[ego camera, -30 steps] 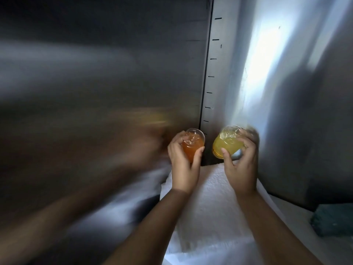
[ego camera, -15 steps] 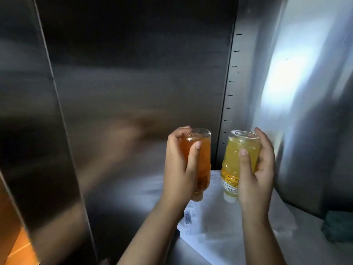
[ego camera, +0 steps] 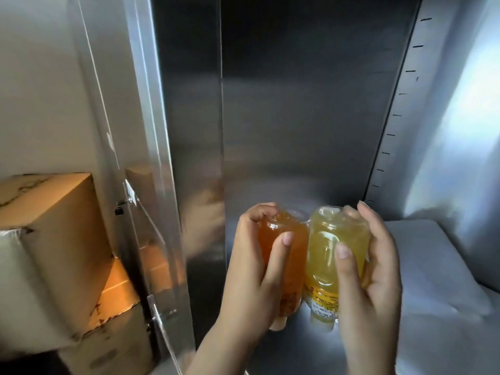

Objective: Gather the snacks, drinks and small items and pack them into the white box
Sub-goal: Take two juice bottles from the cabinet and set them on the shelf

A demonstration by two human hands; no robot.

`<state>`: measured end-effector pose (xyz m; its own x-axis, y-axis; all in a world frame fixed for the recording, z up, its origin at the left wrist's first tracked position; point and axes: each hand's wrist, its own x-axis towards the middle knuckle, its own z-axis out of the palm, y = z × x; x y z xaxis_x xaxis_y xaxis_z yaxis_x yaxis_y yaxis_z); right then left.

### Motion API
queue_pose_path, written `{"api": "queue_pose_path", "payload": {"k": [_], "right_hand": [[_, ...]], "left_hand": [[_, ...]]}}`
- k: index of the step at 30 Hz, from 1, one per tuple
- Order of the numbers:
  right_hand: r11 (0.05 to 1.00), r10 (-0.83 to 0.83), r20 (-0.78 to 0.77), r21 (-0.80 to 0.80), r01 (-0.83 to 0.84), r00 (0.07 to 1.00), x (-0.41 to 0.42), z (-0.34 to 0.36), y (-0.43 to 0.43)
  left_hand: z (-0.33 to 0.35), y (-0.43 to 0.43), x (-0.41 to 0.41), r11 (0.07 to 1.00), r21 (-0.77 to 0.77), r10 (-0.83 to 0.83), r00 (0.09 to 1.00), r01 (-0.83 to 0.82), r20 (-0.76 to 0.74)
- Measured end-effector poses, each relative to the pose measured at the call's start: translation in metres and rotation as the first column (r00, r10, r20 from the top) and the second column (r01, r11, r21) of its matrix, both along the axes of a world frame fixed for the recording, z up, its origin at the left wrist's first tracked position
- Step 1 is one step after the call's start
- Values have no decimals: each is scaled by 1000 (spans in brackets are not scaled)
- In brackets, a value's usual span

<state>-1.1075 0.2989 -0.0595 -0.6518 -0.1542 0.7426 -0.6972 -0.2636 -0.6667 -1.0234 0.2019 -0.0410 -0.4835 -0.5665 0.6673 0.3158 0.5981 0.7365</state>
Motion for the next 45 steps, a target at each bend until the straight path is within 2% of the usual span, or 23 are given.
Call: {"api": "queue_pose_path", "payload": {"k": [8, 13, 21, 26, 31, 37, 42, 45], "right_hand": [[996, 83, -3, -35, -83, 997, 106, 13, -14], [983, 156, -48, -90, -160, 987, 205, 27, -39], [906, 419, -31, -49, -420, 908, 390, 24, -125], [844, 536, -44, 13, -536, 843, 507, 19, -172], [750, 661, -78, 89, -656, 746, 606, 24, -206], [542, 840, -45, 141, -829, 541, 687, 22, -239], [420, 904, 23, 149, -895, 428, 725, 7, -272], [345, 935, 32, 154, -926, 354, 737, 6, -298]], "left_hand": [[11, -14, 108, 999, -10, -41, 999, 41, -22], [20, -38, 206, 997, -71, 16, 994, -24, -112], [13, -102, 411, 966, 11, 259, 958, -260, -120], [14, -130, 540, 898, 61, 440, 891, -436, -114], [22, -139, 644, 776, 79, 630, 765, -625, -137], [15, -140, 733, 554, 81, 829, 541, -829, -140], [7, -153, 773, 368, 78, 926, 357, -927, -118], [5, -172, 786, 331, 109, 943, 326, -937, -60]]}}
